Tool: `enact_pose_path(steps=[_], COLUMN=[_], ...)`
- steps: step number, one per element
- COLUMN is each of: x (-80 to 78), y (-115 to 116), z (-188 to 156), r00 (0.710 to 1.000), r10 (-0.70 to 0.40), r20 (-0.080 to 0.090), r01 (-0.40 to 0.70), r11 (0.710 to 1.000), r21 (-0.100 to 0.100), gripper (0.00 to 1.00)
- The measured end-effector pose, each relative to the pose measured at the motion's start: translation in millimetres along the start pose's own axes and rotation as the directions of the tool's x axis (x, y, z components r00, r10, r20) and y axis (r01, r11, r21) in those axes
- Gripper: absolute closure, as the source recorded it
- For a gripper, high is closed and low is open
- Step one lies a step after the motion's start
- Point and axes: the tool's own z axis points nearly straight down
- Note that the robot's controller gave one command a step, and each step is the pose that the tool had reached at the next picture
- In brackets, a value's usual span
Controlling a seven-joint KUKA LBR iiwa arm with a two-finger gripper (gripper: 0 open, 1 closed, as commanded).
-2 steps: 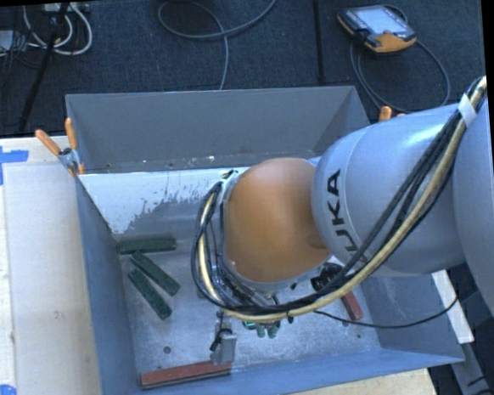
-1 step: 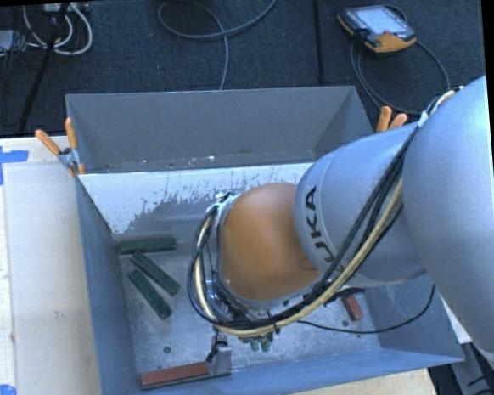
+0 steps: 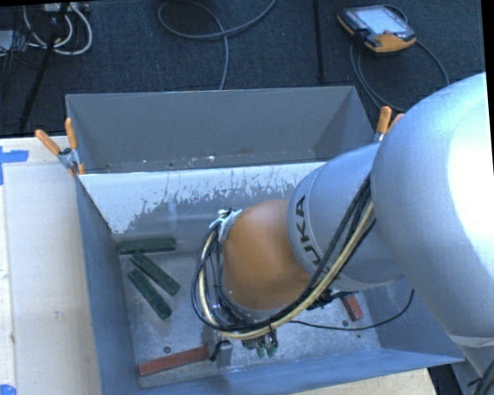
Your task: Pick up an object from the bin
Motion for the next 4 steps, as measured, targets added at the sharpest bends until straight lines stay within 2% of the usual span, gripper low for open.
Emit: enact_pose_path(steps=[1, 2, 3, 4], x=[0.0, 0.4, -37.7, -37.9], y=[0.0, 6.7, 84.1, 83.7], z=[0.0, -47.4, -16.9, -16.9], r00=[1.0, 0.999, 0.985, 0.985], r10=[0.001, -0.033, -0.174, -0.173], r20=[0.0, -0.002, 0.006, 0.005], r01=[-0.001, 0.033, 0.174, 0.173], r11=[1.0, 0.999, 0.985, 0.985], r21=[0.0, 0.001, 0.0, 0.0], gripper=[1.0, 1.0, 0.0, 0.0])
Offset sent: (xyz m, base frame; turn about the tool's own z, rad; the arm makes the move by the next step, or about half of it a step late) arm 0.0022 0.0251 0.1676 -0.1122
